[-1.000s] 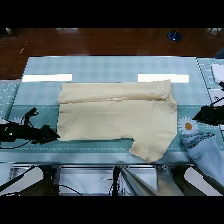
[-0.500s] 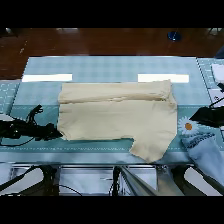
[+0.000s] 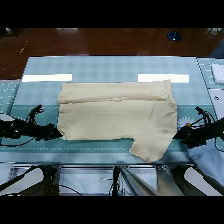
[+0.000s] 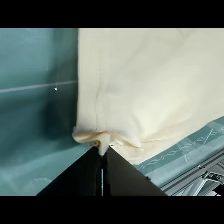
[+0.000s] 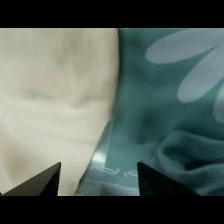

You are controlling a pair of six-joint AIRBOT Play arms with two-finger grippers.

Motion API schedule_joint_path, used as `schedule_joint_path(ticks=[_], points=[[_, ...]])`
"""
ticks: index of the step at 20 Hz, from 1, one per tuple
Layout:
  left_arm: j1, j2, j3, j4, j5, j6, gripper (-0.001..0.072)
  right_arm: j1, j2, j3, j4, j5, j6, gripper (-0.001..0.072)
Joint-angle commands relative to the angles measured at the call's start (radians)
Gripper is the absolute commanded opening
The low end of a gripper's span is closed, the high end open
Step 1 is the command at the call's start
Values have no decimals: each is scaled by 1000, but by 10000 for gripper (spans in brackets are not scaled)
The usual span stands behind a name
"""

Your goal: Fold the shirts.

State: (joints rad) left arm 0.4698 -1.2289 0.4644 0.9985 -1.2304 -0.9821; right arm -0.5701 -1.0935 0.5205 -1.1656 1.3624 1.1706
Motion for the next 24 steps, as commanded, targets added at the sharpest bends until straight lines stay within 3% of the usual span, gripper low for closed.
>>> schedule_joint_path(ticks=[1,5,8,9,10,12,16,19,24], points=[[-1,0,-1,4,118,2,24,0,0,-71,94,-118,-10,526],[-1,-1,-1,4,117,6,24,0,0,-102,132,-189,-7,499],[-1,-1,-1,3,117,6,24,0,0,-137,175,-235,2,241],[-1,0,0,3,120,6,24,0,0,-138,193,-240,1,74],[-1,0,1,3,119,6,24,0,2,-137,232,-225,-14,24],[-1,19,27,-7,108,18,22,0,37,-112,344,-147,-103,23],[-1,183,194,-167,68,40,22,2,220,58,517,-39,-87,23],[-4,229,310,-301,116,39,22,51,255,200,523,-171,-11,22],[-77,93,373,-346,205,39,23,271,13,332,520,-438,-3,22]])
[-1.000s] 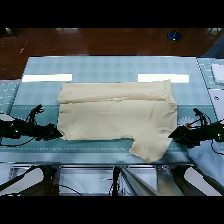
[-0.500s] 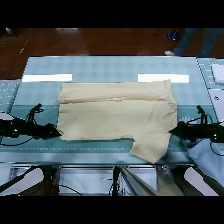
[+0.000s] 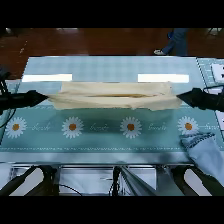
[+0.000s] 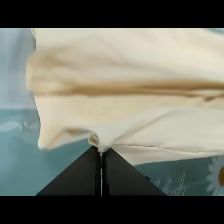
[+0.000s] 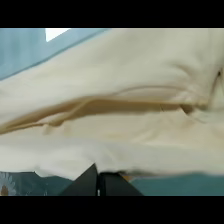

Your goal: Fold the shirts.

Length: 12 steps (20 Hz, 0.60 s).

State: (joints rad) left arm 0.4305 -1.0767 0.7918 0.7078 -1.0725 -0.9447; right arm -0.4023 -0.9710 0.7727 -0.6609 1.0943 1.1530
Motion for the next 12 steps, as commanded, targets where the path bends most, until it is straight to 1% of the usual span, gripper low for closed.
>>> schedule_joint_path(ticks=[1,3,6,8,10,12], points=[[-56,-108,67,-57,63,2,22,129,-168,106,16,-213,14,23],[-88,-206,135,-58,74,2,23,156,-287,172,15,-257,5,23],[-109,-338,259,-58,74,-11,23,162,-432,267,14,-274,-3,22],[-111,-411,338,-57,74,-29,23,161,-482,293,10,-315,0,23],[-113,-468,390,-57,74,-37,23,161,-504,293,-16,-381,34,22],[-124,-521,416,-57,62,-37,23,161,-525,293,-32,-389,44,22]])
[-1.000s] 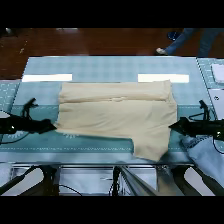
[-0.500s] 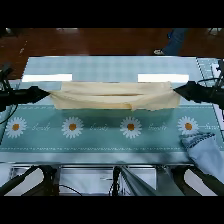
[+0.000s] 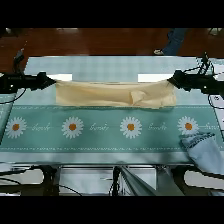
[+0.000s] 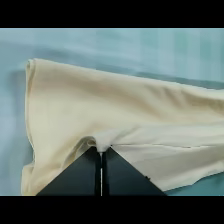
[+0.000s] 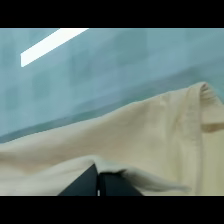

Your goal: Fold the shirts.

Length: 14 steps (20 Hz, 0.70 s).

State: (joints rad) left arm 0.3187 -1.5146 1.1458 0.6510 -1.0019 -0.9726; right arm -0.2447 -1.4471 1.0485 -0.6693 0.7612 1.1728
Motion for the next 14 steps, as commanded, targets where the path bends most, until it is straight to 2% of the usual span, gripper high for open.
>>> schedule_joint_path(ticks=[1,3,4,5,6,7,9,11,12,14], points=[[-19,-103,61,0,-13,-9,23,4,-60,17,-25,-50,24,23],[-32,-146,61,0,-31,-9,25,5,-84,17,-24,-42,23,25],[-34,-163,62,0,-37,-8,30,5,-92,17,-24,-38,23,114],[-31,-170,62,0,-38,-8,123,5,-91,17,-24,-32,14,279],[-16,-167,65,0,-39,-8,264,-5,-77,20,-20,-20,-15,407],[11,-158,79,2,-53,-8,320,-25,-53,31,-29,5,-47,433],[82,-127,117,31,-85,-8,315,-84,2,68,-101,53,-43,433],[155,-72,144,69,-100,-8,314,-152,31,130,-274,167,61,451],[179,-45,144,84,-106,-8,314,-179,26,155,-349,248,85,504],[200,-6,144,130,-133,-8,314,-214,-3,168,-395,380,71,563]])
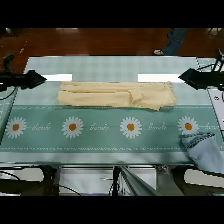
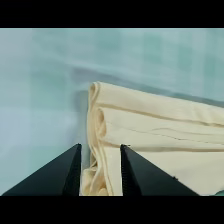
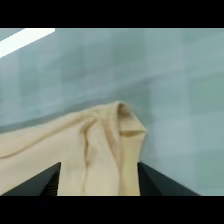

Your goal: Fold the shirts.

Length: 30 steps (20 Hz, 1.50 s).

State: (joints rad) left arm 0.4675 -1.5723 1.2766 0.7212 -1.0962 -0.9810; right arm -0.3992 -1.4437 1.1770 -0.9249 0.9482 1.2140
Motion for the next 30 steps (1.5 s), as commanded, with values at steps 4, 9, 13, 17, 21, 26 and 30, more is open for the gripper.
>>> schedule_joint_path(ticks=[4,9,13,17,21,26,30], points=[[43,61,13,95,-117,0,314,-72,-120,39,-92,305,-12,574],[16,59,13,96,-120,0,314,-71,-257,39,68,265,-66,574],[-5,57,13,102,-113,0,314,-60,-328,39,268,233,-122,574],[-29,57,13,103,-105,0,314,46,-381,39,295,208,-149,573],[-67,57,13,103,-105,0,314,137,-389,59,307,151,-154,143],[-158,57,13,58,-155,-2,36,132,-230,141,240,279,-98,23],[-383,57,13,-56,-111,-136,23,137,-40,164,81,383,40,23]])
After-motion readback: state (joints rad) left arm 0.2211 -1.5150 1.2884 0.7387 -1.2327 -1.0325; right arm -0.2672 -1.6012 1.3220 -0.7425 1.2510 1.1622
